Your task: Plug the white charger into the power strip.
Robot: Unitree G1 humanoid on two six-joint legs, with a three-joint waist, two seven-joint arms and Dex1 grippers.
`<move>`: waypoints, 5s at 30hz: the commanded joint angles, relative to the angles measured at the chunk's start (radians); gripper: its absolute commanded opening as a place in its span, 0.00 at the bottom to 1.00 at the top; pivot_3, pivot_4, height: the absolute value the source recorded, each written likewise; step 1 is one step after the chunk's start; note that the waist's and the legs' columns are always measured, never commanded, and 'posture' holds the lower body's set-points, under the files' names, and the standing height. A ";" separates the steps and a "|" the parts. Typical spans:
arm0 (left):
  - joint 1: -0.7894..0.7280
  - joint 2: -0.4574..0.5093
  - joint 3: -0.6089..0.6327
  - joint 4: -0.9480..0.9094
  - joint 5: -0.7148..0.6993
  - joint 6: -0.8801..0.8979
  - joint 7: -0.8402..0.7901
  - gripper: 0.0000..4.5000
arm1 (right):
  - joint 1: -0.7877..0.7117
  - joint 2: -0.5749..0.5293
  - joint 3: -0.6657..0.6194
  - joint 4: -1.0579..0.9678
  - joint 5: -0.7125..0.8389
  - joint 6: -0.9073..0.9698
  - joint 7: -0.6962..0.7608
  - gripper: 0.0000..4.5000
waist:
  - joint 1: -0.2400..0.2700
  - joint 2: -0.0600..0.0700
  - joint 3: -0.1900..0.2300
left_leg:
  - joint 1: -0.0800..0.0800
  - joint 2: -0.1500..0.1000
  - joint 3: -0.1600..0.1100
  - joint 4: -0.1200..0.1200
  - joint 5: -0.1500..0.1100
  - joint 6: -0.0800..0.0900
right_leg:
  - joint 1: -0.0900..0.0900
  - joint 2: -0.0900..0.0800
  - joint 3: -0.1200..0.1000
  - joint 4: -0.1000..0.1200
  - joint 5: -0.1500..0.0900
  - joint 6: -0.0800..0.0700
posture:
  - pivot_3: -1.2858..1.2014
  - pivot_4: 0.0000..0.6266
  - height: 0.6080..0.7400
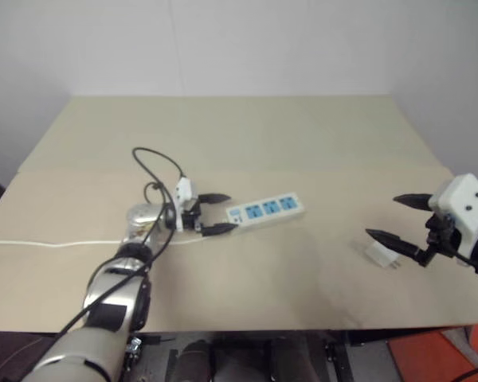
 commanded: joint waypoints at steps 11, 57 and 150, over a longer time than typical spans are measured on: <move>0.011 -0.068 0.021 0.097 0.113 -0.036 0.164 1.00 | 0.061 0.003 -0.050 -0.037 -0.004 0.013 -0.048 1.00 | 0.000 0.000 0.000 | 0.000 0.000 0.000 0.000 0.000 0.000 | 0.000 0.000 0.000 0.000 0.000 0.000 | 0.52 0.24 1.00; 0.181 -0.042 -0.005 -0.230 0.016 -0.016 -0.153 0.73 | -0.968 -0.173 1.177 0.534 -0.234 0.548 0.198 1.00 | 0.006 0.003 -0.002 | -0.018 0.001 0.000 0.007 0.000 0.001 | -0.019 0.000 0.000 0.005 0.001 -0.001 | 0.52 0.24 1.00; 0.342 0.047 -0.152 -0.619 0.007 0.255 -0.019 0.73 | -0.620 0.675 0.584 0.938 0.013 -0.552 0.486 0.25 | -0.003 0.005 -0.012 | -0.011 0.002 -0.003 0.012 -0.001 0.001 | -0.009 0.002 0.000 0.007 0.003 0.001 | 0.52 0.24 1.00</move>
